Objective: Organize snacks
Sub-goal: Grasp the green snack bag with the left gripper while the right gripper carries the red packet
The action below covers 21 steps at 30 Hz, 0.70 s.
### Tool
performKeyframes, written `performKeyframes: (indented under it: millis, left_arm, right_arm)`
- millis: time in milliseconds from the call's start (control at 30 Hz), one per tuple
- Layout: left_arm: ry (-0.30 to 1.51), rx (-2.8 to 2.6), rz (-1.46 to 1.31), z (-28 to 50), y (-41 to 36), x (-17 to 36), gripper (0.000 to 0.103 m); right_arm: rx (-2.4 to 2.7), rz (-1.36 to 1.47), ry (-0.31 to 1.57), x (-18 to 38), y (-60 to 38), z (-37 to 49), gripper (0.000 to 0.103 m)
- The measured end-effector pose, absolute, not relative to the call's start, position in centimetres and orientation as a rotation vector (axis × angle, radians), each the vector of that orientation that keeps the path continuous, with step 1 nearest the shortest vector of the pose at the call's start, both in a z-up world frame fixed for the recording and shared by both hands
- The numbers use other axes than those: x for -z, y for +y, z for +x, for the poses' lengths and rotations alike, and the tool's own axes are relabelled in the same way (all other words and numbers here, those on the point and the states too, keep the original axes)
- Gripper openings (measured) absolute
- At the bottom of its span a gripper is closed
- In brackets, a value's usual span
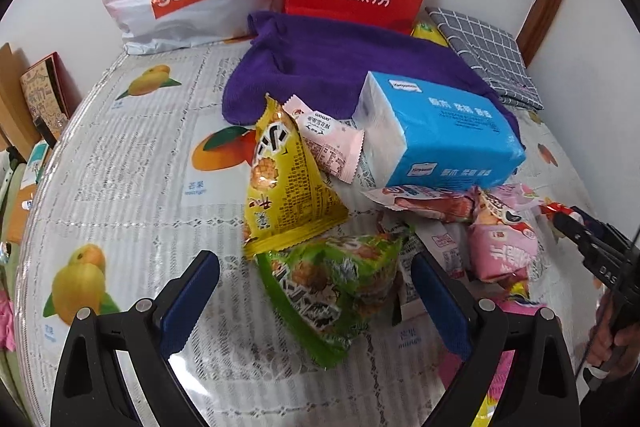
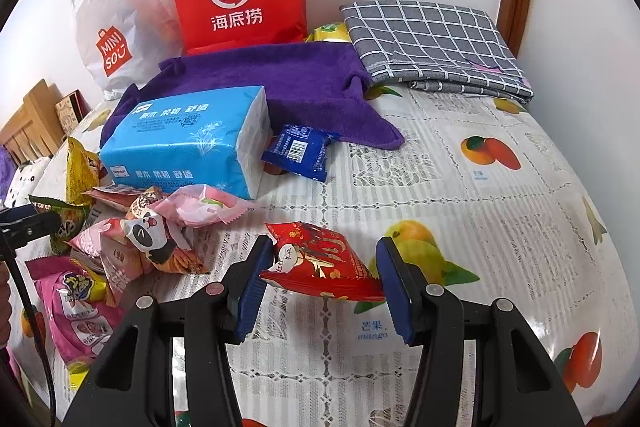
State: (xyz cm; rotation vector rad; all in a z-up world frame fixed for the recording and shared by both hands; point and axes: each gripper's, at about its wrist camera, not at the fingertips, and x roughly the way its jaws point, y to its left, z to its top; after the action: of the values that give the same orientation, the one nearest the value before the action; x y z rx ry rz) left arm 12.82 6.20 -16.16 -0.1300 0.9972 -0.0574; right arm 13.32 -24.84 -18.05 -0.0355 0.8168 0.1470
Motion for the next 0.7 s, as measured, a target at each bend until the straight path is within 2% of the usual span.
performKeyframes:
  millis: [100, 133, 167, 700]
  left_arm:
    - [1.016, 0.061, -0.137, 13.4, 6.1, 16.8, 0.08]
    - [1.017, 0.066, -0.147, 13.4, 6.2, 16.9, 0.07]
    - [1.013, 0.07, -0.154, 13.4, 6.2, 16.9, 0.066]
    - [0.957, 0.078, -0.162, 10.3, 6.1, 12.6, 0.064]
  right_arm:
    - [-0.141, -0.036, 0.817, 18.0, -25.2, 13.1, 0.053]
    - [-0.138, -0.037, 0.817, 17.9, -25.3, 13.1, 0.053]
    - [-0.136, -0.037, 0.817, 17.8, -25.4, 13.0, 0.053]
    - [-0.164, -0.032, 0.753, 14.5, -24.8, 11.4, 0.053]
